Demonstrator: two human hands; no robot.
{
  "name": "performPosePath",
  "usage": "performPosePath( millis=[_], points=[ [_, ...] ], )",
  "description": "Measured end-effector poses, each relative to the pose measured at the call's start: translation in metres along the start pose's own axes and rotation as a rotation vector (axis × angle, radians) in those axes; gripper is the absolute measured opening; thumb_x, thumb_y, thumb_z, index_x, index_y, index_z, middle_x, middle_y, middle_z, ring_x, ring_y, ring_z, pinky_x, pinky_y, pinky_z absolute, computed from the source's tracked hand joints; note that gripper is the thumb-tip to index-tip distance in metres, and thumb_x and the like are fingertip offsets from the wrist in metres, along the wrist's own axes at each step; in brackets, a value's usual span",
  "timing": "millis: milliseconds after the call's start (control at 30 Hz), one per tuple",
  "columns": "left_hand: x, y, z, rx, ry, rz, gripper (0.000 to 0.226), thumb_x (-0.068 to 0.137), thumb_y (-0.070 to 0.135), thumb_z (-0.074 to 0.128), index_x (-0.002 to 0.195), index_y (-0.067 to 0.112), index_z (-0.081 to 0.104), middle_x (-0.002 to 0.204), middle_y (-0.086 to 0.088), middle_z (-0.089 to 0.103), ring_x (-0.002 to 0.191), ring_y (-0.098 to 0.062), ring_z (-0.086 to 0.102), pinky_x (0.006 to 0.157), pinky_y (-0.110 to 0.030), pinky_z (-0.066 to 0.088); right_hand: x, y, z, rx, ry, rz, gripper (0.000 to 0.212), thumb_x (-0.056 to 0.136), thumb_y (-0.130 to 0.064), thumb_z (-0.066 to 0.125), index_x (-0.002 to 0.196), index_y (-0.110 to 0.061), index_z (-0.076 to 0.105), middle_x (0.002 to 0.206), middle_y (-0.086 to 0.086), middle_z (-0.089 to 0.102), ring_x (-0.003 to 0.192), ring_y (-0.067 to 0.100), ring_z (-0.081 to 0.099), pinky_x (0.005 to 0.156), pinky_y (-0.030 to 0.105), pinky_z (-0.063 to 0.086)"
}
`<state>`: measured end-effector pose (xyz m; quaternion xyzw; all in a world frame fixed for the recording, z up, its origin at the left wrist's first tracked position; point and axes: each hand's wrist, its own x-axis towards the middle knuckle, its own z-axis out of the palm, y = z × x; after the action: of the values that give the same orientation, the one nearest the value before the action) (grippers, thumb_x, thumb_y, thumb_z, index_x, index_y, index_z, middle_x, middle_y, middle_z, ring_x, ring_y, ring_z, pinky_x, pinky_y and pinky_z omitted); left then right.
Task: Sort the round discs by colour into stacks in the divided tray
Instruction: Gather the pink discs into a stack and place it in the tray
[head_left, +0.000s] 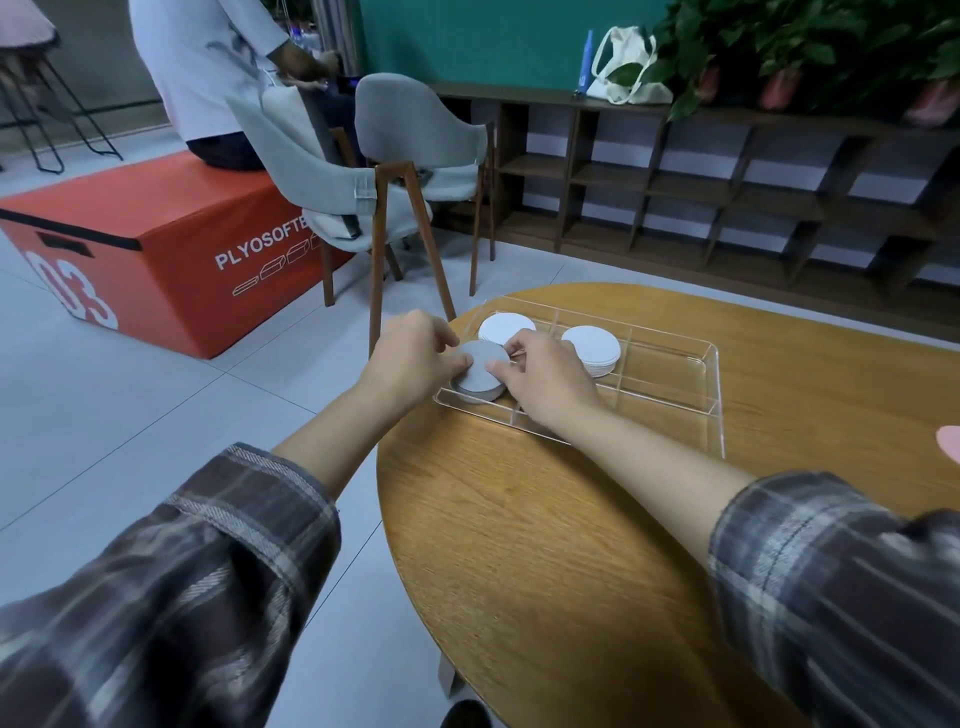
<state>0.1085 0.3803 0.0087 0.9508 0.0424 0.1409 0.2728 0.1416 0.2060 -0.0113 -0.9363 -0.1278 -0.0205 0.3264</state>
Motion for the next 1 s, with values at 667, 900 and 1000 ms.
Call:
performPosePath(
  millis=[667,900,1000],
  points=[
    [-0.043,0.103,0.001,0.154,-0.183,0.501,0.043,0.090,0.038,0.072,0.131,0.026,0.064,0.117,0.009,0.066,0.098,-0.004,0.059,0.087,-0.027,0.052,-0.087,0.075,-0.101,0.194,0.081,-0.108,0.031,0.091,-0.028,0.071,0.121,-0.032,0.062,0.094,-0.012,0.066,0.070,-0.009,0.050,0.071,0.022,0.038],
    [-0.070,0.191,0.030,0.097,-0.266,0.611,0.044,0.089,0.040,0.078,0.127,0.021,0.067,0.112,0.013,0.063,0.099,-0.009,0.062,0.088,-0.030,0.053,-0.149,0.136,-0.164,0.184,0.218,-0.059,0.028,0.090,-0.033,0.074,0.115,-0.031,0.063,0.090,-0.012,0.065,0.063,0.000,0.053,0.067,0.021,0.039],
    [-0.078,0.227,0.049,0.111,-0.316,0.677,0.047,0.089,0.043,0.078,0.128,0.020,0.067,0.119,0.005,0.067,0.099,-0.011,0.063,0.089,-0.031,0.052,-0.174,0.160,-0.189,0.175,0.239,-0.027,0.027,0.091,-0.031,0.073,0.116,-0.030,0.064,0.092,-0.012,0.065,0.066,0.003,0.053,0.067,0.020,0.039]
  ],
)
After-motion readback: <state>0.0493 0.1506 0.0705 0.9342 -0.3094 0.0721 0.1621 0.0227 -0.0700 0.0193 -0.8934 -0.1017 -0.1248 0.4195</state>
